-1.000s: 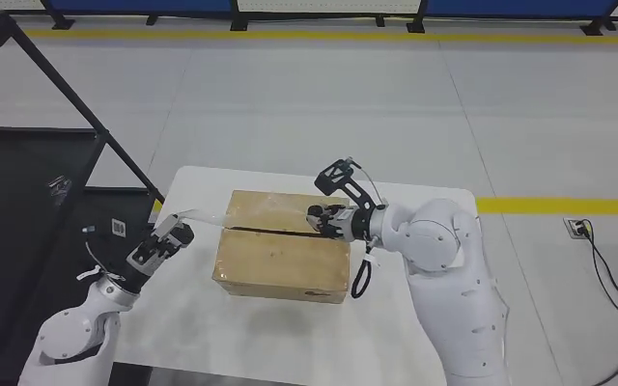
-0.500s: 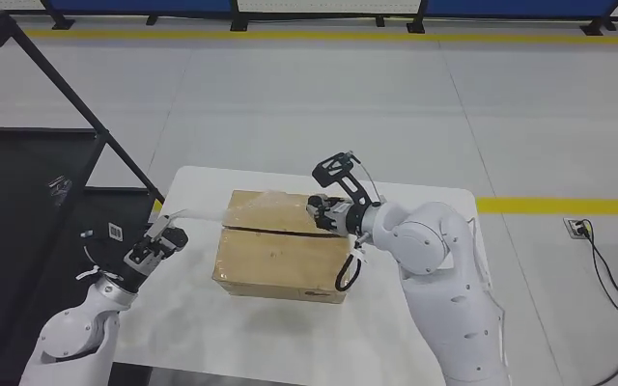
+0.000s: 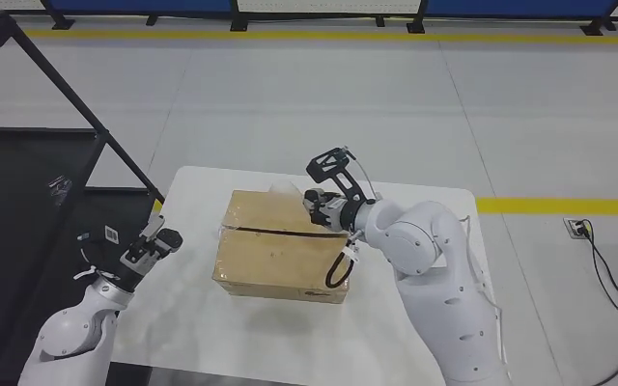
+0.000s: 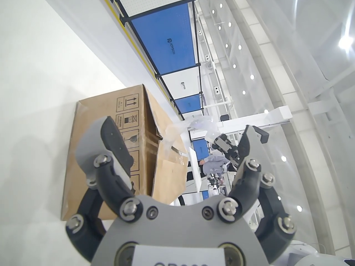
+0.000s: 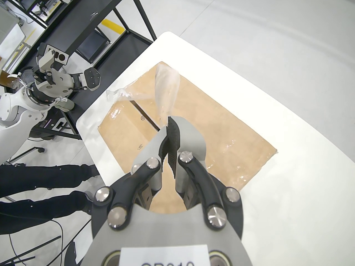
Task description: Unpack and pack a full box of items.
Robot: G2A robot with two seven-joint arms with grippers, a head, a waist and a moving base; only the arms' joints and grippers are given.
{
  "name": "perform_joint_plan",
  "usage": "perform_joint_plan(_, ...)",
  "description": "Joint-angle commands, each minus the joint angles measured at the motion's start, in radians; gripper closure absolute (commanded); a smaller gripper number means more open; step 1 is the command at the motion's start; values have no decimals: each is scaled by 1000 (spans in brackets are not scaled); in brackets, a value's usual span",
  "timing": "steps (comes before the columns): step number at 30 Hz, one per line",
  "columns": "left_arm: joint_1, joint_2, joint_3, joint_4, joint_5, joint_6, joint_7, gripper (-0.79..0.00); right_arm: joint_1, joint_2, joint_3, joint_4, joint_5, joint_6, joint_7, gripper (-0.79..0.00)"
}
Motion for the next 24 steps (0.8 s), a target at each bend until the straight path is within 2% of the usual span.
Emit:
perform_joint_plan(1,0,1,0,2,-1,-1,2,-785,2,1,-8,-4,3,2,-4,0)
perform_joint_plan(10,14,1,18,-23,39,-29,17,-785,-18,8,-30,-72,37,-6,-40,0)
perform_joint_plan(16,31,-3,63,-65,136,-96,60,-785,-33,14,-47,-106,35,12,-40,0)
perform_joint_plan(18,32,-5,81,-71,160,-118,59,-656,-31,15,-52,-107,33,20,-42,0)
perform_joint_plan(21,31,-7,106,-70,191,-141,63,-382,-26,16,-60,-104,35,33,-46,0)
perform_joint_plan(24,22,-10,128,-60,201,-137,69,-305,-20,18,-68,-99,37,40,-49,0)
